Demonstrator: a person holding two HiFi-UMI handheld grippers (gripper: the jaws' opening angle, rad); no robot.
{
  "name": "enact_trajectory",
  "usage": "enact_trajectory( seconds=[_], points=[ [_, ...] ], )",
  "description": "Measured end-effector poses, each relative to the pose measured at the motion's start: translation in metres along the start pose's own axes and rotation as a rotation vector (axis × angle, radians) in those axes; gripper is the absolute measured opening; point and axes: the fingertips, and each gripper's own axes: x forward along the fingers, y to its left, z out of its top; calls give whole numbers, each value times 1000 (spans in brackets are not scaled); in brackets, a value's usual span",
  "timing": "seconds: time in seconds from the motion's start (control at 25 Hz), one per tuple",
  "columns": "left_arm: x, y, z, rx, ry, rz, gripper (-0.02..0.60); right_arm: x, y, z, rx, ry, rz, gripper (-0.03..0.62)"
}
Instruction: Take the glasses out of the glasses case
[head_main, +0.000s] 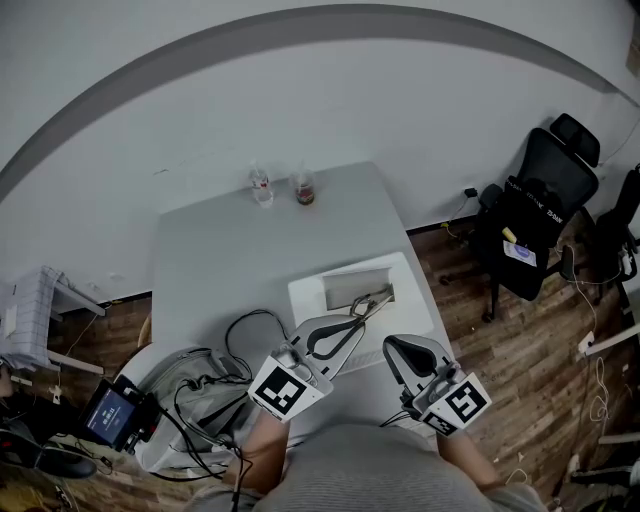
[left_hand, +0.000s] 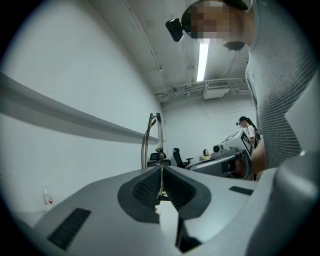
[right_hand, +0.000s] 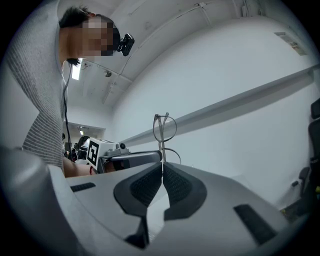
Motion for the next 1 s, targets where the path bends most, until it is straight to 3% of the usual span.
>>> enact_trajectory(
  seconds=[1.0],
  points=[
    [0,-6,1,20,14,-28,23,2,-2,2,4,23,-22,12]
  ],
)
